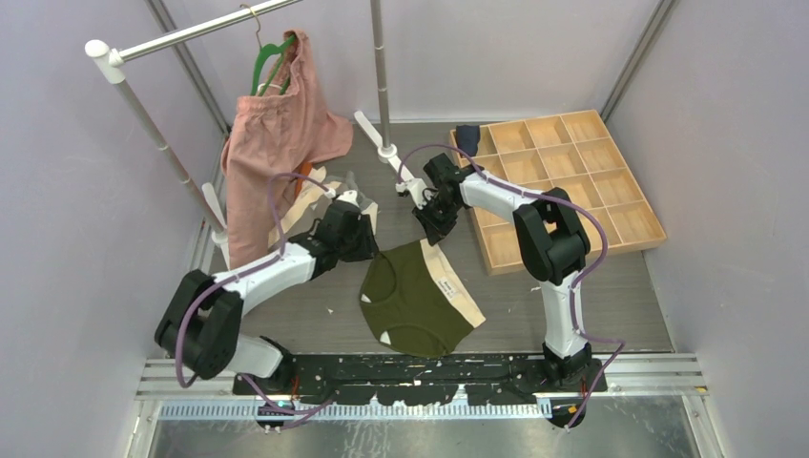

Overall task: Roll the underwear
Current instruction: Fold the underwear at the center of the board.

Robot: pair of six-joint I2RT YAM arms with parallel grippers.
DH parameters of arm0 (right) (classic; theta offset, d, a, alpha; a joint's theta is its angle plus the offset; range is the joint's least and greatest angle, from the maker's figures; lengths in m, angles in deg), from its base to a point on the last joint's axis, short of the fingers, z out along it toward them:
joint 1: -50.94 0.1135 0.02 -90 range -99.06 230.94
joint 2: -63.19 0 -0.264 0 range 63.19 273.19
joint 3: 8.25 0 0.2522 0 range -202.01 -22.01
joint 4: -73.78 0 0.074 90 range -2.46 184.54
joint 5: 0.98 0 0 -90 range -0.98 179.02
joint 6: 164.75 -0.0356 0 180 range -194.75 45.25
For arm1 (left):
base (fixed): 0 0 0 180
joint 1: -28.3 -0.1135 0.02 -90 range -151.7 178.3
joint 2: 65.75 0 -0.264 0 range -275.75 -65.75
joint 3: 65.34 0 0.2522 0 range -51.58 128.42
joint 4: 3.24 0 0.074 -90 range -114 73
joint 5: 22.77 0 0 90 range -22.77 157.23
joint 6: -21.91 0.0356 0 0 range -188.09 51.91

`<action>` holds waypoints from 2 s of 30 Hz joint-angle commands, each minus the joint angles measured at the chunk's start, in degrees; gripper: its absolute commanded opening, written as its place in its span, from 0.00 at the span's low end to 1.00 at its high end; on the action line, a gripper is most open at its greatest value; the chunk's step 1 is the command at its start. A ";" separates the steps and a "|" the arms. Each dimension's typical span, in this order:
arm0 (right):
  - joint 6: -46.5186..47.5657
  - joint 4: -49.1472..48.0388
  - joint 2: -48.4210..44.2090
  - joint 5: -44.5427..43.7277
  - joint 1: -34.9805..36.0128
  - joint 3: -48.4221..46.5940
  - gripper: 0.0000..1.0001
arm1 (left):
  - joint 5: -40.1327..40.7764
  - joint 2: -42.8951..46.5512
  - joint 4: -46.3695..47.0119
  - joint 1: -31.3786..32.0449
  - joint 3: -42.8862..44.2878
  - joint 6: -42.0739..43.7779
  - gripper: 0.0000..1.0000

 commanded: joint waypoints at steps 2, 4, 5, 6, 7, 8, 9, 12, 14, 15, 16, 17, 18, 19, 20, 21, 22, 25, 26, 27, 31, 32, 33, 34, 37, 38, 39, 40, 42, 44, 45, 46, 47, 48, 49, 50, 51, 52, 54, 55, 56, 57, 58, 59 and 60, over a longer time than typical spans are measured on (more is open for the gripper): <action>-0.66 -1.85 -0.91 1.53 -0.26 0.90 0.01 | -2.36 -8.34 2.06 -0.24 6.90 3.28 0.44; -0.73 -2.16 -1.03 1.80 -0.24 1.30 0.01 | -2.58 -11.11 2.51 -0.32 8.37 3.97 0.44; -0.80 -2.25 -1.04 1.74 -0.32 1.42 0.01 | -2.45 -12.31 2.67 -0.30 8.90 4.49 0.44; -0.84 -2.26 -0.97 1.61 -0.34 1.43 0.01 | -2.00 -13.29 2.50 -0.33 9.53 4.76 0.45; -1.02 -2.27 -0.88 1.37 -0.46 1.43 0.01 | -1.50 -14.04 2.17 -0.32 10.07 4.97 0.46; -1.06 -2.20 -0.77 1.23 -0.43 1.43 0.01 | -1.22 -14.81 1.97 -0.33 10.54 5.33 0.46; -1.07 -2.19 -0.70 1.15 -0.48 1.39 0.01 | -1.10 -15.40 1.58 -0.32 10.93 5.68 0.46; -1.03 -2.41 -0.64 1.19 -0.67 1.77 0.01 | -1.08 -16.71 0.84 -0.31 11.50 6.09 0.46; -1.12 -2.69 -0.65 1.16 -0.66 2.03 0.01 | -1.54 -17.29 1.01 -0.27 11.38 6.35 0.46; -1.13 -2.78 -0.60 1.19 -0.68 2.00 0.01 | -2.01 -17.66 1.02 -0.29 11.51 6.62 0.46; -1.24 -2.79 -0.53 1.26 -0.64 1.96 0.01 | -2.65 -18.22 1.01 -0.25 11.63 6.82 0.46; -1.30 -2.79 -0.31 1.28 -0.70 1.96 0.01 | -4.00 -19.54 0.15 -0.24 12.38 7.58 0.41; -1.29 -2.80 -0.30 1.20 -0.76 1.96 0.01 | -4.10 -19.74 -0.17 -0.25 12.40 7.60 0.40; -1.34 -2.81 -0.29 1.05 -0.75 1.88 0.01 | -4.12 -19.79 -0.20 -0.29 12.24 7.69 0.39; -1.34 -2.75 -0.17 1.03 -0.77 1.87 0.01 | -4.12 -19.80 -0.21 -0.24 12.03 7.79 0.39; -1.41 -2.79 -0.14 0.95 -0.70 1.83 0.01 | -4.12 -19.82 -0.23 -0.28 11.81 7.90 0.38; -1.55 -2.80 -0.10 0.94 -0.69 1.86 0.01 | -4.12 -19.85 -0.16 -0.24 11.61 8.06 0.36; -1.90 -2.95 0.02 0.93 -0.72 1.86 0.01 | -4.21 -20.36 -0.10 -0.26 11.47 8.22 0.27; -1.99 -2.97 0.10 0.79 -0.76 1.87 0.01 | -4.21 -20.53 -0.04 -0.24 11.48 8.22 0.24; -2.16 -2.98 0.14 0.68 -0.69 1.87 0.01 | -5.66 -20.58 -0.04 -0.24 11.44 8.30 0.23; -2.40 -3.08 0.16 0.49 -0.72 1.85 0.01 | -6.12 -19.91 0.41 -0.15 10.24 8.31 0.12; -2.51 -3.21 0.17 0.47 -0.68 1.86 0.01 | -6.25 -19.65 0.59 -0.20 10.07 8.36 0.09; -2.69 -3.36 0.14 0.44 -0.69 1.87 0.01 | -6.35 -19.29 0.66 -0.15 9.91 8.31 0.06; -2.82 -3.52 0.14 0.34 -0.76 1.87 0.01 | -6.46 -18.83 0.74 -0.19 9.90 8.35 0.03; -3.71 -4.39 -0.06 -0.13 -0.70 1.94 0.01 | -6.66 -17.40 0.56 -0.23 10.58 8.31 0.01; -4.34 -5.16 -0.32 -0.54 -0.75 2.08 0.01 | -6.69 -16.76 0.38 -0.16 10.91 8.37 0.01; -5.05 -5.63 -0.78 -0.95 -0.74 2.24 0.01 | -6.79 -16.00 0.35 -0.15 11.24 8.48 0.01; -5.84 -7.23 -1.30 -1.40 -0.69 2.61 0.01 | -6.68 -15.27 0.08 -0.16 11.63 8.49 0.01; -7.34 -9.84 -3.00 -2.08 -0.69 3.99 0.01 | -6.47 -13.63 -0.20 -0.17 12.23 8.68 0.01; -8.61 -13.30 -4.60 -2.63 -0.70 5.21 0.01 | -5.97 -11.95 -0.08 -0.15 12.53 8.79 0.01; -9.31 -14.80 -5.51 -3.20 -0.70 5.81 0.01 | -5.49 -11.13 -0.04 -0.15 12.53 8.87 0.01; -10.05 -16.17 -6.19 -3.66 -0.72 6.31 0.01 | -5.00 -10.28 0.08 -0.19 12.40 8.89 0.01; -10.57 -17.15 -6.90 -3.98 -0.71 6.72 0.01 | -3.98 -9.60 0.11 -0.21 12.37 8.93 0.01; -11.21 -18.20 -7.50 -4.32 -0.76 6.97 0.01 | -2.50 -9.01 -0.16 -0.16 12.48 9.11 0.01; -11.63 -18.82 -7.99 -4.68 -0.70 7.22 0.01 | -1.44 -8.69 -0.59 -0.15 12.74 9.29 0.01; -11.89 -19.03 -8.42 -5.14 -0.70 7.25 0.02 | -0.45 -8.44 -1.06 -0.15 13.02 9.40 0.01; -12.23 -19.06 -8.75 -5.77 -0.74 7.27 0.02 | 0.24 -8.14 -1.44 -0.15 13.24 9.63 0.01; -12.57 -19.10 -9.10 -6.42 -0.75 7.17 0.02 | 0.79 -7.82 -1.67 -0.15 13.44 9.88 0.01; -12.70 -18.68 -9.86 -7.82 -0.76 7.30 0.03 | 1.06 -7.09 -1.87 -0.16 13.49 10.46 0.01; -12.95 -18.37 -10.60 -8.46 -0.77 7.39 0.03 | 1.07 -6.75 -1.96 -0.15 13.50 10.64 0.01; -13.34 -18.25 -11.28 -9.04 -0.70 7.72 0.03 | 1.11 -6.40 -2.04 -0.15 13.50 10.86 0.01; -13.64 -18.27 -11.93 -9.31 -0.69 8.00 0.03 | 1.19 -6.09 -2.05 -0.15 13.50 11.05 0.01; -13.80 -18.27 -12.70 -9.14 -0.75 8.32 0.03 | 1.50 -5.75 -2.04 -0.19 13.46 11.18 0.01; -13.82 -18.84 -13.44 -8.65 -0.70 8.72 0.03 | 1.81 -5.59 -2.02 -0.16 13.44 11.35 0.01; -13.82 -19.33 -14.30 -8.17 -0.73 9.36 0.03 | 2.30 -5.35 -2.05 -0.17 13.54 11.42 0.01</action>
